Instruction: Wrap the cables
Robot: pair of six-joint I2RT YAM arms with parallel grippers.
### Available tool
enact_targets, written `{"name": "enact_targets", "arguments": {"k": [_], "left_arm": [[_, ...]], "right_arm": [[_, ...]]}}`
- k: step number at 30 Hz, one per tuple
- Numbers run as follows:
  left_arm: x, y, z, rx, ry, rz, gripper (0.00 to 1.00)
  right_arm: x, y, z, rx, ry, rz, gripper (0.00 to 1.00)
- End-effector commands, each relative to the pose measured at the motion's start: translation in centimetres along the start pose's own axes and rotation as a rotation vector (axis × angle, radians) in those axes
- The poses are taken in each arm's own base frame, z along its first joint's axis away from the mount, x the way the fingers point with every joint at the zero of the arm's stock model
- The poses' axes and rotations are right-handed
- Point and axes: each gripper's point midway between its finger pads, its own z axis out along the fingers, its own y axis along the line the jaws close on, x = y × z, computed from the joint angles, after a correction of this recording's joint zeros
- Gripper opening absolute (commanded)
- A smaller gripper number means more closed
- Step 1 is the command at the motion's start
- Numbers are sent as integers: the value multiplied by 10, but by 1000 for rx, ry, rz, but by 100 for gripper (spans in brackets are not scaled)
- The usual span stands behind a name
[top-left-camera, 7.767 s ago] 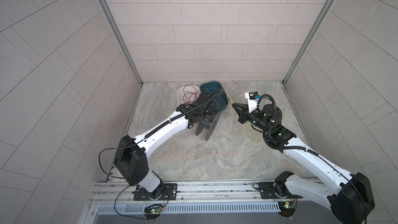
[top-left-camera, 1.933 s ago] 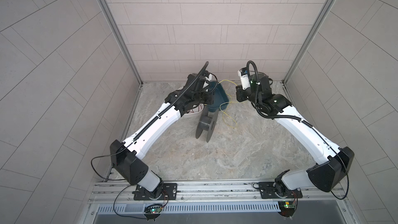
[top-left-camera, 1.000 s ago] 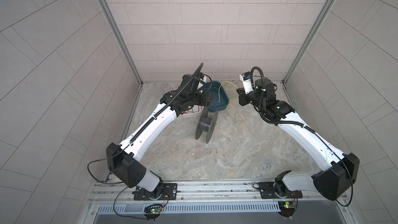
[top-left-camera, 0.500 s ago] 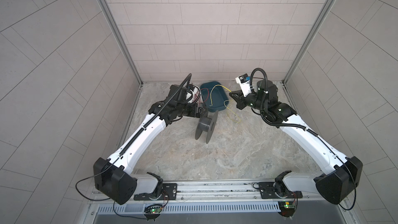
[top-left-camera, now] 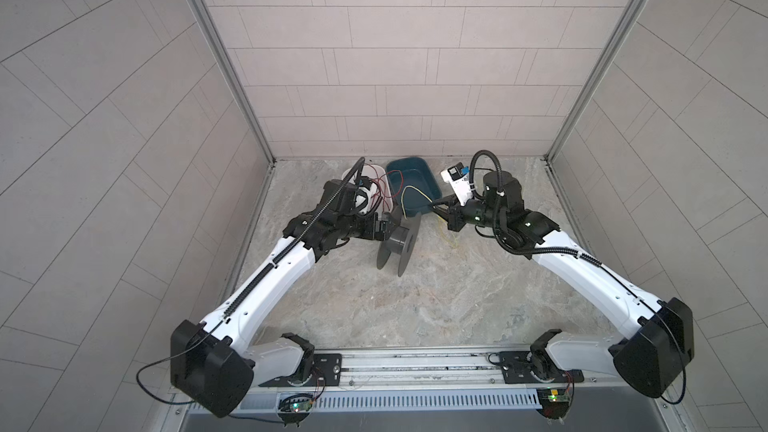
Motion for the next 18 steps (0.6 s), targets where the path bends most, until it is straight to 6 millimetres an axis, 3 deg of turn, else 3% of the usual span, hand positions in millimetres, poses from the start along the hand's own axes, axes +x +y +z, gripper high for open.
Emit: {"name": "enact_targets", "arguments": {"k": [1, 7, 18], "left_arm": [[-6, 7, 3, -22, -42, -18, 95], [-7, 4, 6, 8, -74, -22, 95], [-14, -7, 4, 84, -147, 14, 94]], "right_arm": [[-19, 14, -15, -16, -67, -37, 0], [-30, 33, -22, -89, -107, -32, 0], [-22, 53, -11, -191, -96, 21, 0]]}}
